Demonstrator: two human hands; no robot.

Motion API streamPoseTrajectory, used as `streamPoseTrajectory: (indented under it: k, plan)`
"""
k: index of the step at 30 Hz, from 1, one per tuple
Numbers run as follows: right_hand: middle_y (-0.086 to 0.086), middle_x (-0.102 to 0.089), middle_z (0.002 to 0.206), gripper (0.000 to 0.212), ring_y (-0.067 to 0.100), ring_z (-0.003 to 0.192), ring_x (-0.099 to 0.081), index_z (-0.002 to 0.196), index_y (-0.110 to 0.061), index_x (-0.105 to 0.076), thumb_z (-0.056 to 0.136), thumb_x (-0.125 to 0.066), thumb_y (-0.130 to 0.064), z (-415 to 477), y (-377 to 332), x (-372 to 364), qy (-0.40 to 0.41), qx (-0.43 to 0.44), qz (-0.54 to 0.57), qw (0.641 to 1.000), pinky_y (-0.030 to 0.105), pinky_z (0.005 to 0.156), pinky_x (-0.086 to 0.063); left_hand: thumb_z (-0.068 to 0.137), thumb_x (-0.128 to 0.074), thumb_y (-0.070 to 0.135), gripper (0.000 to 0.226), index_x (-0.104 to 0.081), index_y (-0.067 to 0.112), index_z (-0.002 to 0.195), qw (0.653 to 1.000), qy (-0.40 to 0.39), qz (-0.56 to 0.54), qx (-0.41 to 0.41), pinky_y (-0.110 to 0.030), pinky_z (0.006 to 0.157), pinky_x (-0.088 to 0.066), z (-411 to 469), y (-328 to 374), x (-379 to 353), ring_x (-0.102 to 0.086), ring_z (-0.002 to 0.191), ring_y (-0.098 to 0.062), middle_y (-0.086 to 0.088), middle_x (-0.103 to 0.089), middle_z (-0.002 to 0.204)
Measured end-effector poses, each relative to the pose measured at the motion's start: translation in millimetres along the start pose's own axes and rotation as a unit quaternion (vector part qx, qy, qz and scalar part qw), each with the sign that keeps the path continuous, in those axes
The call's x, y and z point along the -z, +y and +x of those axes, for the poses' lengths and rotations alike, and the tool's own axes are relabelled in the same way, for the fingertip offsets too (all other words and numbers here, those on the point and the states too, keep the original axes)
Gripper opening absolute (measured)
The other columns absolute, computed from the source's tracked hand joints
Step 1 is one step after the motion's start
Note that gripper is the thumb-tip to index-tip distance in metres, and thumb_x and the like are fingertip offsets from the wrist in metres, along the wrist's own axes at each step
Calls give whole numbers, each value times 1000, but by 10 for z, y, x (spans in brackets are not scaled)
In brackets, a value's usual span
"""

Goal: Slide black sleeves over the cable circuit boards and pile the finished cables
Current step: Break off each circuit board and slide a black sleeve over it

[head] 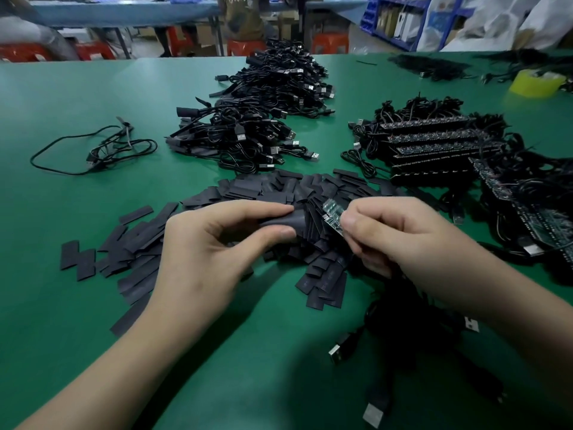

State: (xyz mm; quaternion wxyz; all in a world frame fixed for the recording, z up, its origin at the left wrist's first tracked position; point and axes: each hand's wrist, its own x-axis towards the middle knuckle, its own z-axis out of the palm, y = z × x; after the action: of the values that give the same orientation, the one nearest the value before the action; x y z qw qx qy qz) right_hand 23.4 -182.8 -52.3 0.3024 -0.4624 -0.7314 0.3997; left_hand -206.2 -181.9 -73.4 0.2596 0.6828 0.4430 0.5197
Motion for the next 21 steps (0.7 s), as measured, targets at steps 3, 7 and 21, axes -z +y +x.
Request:
streamPoseTrajectory:
  k: [3,7,21]
  plan:
    - [-6,-43,57,43,13,55,-38,69,-19,-50,97,-47,-52,-13,-16,5,-28,5,-64,998,43,56,-34,74,-78,34,18,-79,33,92,1000,0,-8,6,-32,66,-59,-3,4,0,-74,72,-12,16,-78,82]
    - [-7,-41,60,43,7,55,-36,71,-18,-49,97,-46,-53,-25,-36,-2,-49,12,-82,995,40,56,-31,73,-78,33,20,-79,29,92,1000,-13,-27,8,-32,59,-57,-10,-2,-19,-71,67,-16,12,-78,83]
    - [-3,-41,61,40,19,56,-37,71,-25,-54,95,-48,-56,-31,-63,73,-119,-11,-103,988,50,55,-36,74,-84,34,25,-80,26,97,991,-133,16,-29,-12,71,-49,45,-48,59,-68,75,0,11,-77,87]
